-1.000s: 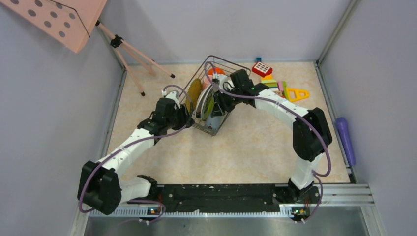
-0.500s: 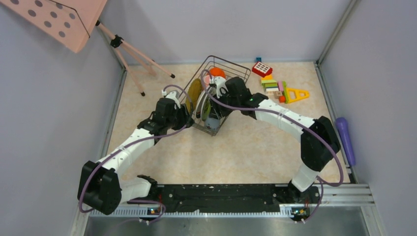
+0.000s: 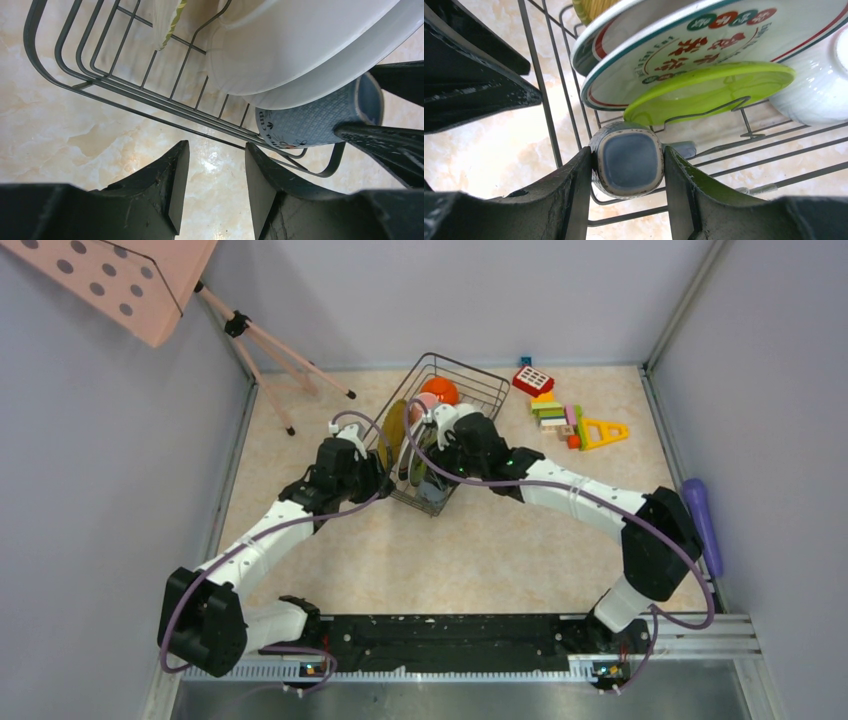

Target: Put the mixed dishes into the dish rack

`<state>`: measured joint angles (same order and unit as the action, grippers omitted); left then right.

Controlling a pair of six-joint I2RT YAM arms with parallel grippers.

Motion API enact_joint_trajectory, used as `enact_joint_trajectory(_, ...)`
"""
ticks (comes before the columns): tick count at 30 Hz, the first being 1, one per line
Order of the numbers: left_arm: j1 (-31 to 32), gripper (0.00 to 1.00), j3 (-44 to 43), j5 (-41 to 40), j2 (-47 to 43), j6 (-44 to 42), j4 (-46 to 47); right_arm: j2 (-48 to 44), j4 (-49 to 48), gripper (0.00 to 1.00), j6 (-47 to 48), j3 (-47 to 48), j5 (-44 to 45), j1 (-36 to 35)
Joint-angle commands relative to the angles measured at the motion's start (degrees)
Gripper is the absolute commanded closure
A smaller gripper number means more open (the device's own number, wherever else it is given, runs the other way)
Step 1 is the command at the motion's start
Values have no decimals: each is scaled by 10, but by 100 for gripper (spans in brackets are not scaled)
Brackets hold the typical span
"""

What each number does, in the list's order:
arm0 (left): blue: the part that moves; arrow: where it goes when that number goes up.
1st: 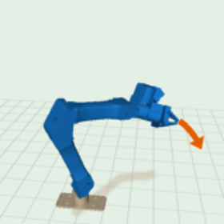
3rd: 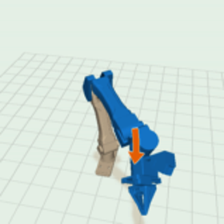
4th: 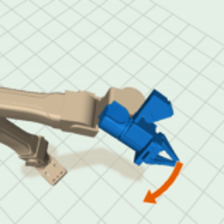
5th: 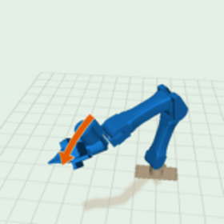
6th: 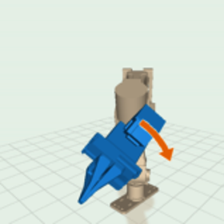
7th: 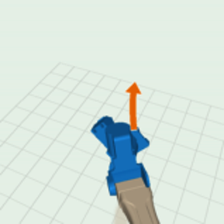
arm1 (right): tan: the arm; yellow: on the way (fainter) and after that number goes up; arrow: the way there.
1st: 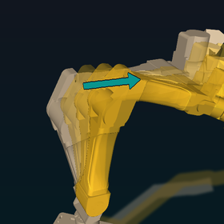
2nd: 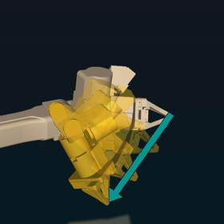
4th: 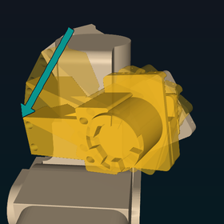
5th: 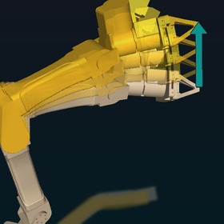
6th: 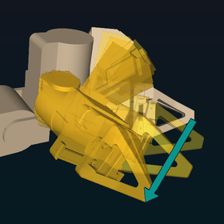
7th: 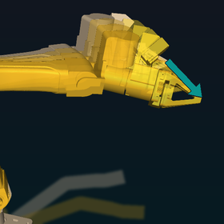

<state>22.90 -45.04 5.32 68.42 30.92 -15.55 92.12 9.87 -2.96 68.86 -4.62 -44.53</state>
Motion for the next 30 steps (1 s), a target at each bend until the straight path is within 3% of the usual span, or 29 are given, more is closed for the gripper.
enact_joint_trajectory(1, -3, 50, -26, 10, 0, -6, 3, 7, 16, 100, 25, -7, 85, -3)
enact_joint_trajectory(15, -3, 50, -36, 16, 10, -8, -1, -22, -84, 100, 52, -101, 106, -37)
enact_joint_trajectory(24, -3, 50, -34, 20, 11, -6, 1, -82, -291, 100, -2, -241, 113, -41)
enact_joint_trajectory(30, -3, 50, -34, 20, 9, -6, -1, -61, -352, 100, 4, -244, 94, -47)
